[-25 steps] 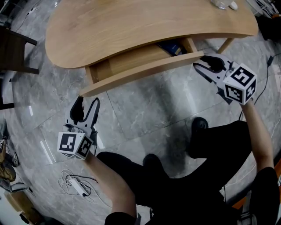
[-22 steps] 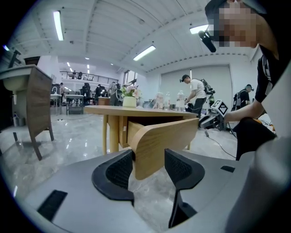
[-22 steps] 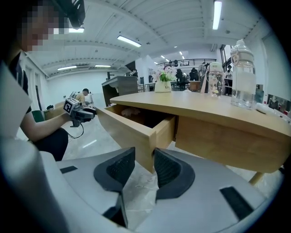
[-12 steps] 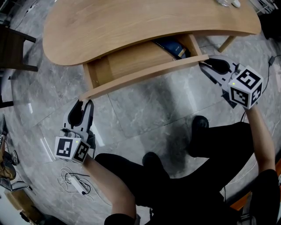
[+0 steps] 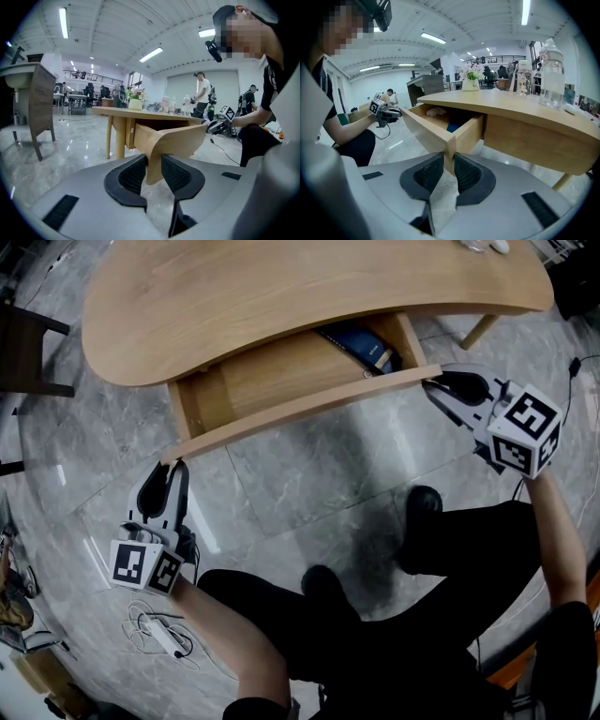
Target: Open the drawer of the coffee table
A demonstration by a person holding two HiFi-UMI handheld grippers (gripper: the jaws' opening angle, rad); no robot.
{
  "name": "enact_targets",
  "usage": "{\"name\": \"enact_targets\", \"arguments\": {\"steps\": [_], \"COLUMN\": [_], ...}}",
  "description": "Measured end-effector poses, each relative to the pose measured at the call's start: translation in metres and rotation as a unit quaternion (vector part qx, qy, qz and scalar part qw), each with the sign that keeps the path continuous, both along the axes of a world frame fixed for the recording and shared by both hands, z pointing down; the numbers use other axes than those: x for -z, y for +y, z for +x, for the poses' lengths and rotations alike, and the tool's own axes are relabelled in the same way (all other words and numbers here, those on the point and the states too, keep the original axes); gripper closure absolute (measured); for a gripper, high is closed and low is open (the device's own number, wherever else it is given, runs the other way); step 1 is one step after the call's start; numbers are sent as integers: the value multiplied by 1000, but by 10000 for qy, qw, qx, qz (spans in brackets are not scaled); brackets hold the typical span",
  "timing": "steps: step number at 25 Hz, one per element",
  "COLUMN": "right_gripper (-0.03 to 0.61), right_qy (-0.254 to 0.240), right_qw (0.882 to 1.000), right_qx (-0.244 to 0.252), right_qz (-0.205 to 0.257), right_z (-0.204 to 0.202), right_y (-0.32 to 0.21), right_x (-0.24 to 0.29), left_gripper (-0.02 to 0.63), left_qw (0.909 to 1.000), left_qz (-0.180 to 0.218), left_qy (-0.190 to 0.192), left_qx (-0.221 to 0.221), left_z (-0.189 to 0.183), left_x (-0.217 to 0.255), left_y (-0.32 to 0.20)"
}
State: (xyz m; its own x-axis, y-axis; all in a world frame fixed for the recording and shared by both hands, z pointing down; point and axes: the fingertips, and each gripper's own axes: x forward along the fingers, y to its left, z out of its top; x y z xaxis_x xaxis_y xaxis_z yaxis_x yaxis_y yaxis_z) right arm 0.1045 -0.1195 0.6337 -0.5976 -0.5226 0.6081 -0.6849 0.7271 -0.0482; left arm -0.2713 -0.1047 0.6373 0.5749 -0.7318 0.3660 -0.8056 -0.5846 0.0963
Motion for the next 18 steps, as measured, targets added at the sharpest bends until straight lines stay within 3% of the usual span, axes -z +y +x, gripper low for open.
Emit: {"name": "enact_targets", "arguments": {"steps": [10, 18], "right_gripper": [506, 506], "right_qy": [243, 241], "right_qw": [9993, 9990], "right_qx": [255, 340], "right_qz": [-128, -181], "right_z": [1, 1], "right_y": [16, 15], "right_x": [-15, -16], "left_gripper": [499, 482], "left_qw": [9995, 9995], "left_qz": [-115, -96], "left_qy": [-263, -168], "left_qx": [-159, -251], "left_z": [1, 3], "left_x": [-14, -15], "left_y": [14, 12]}}
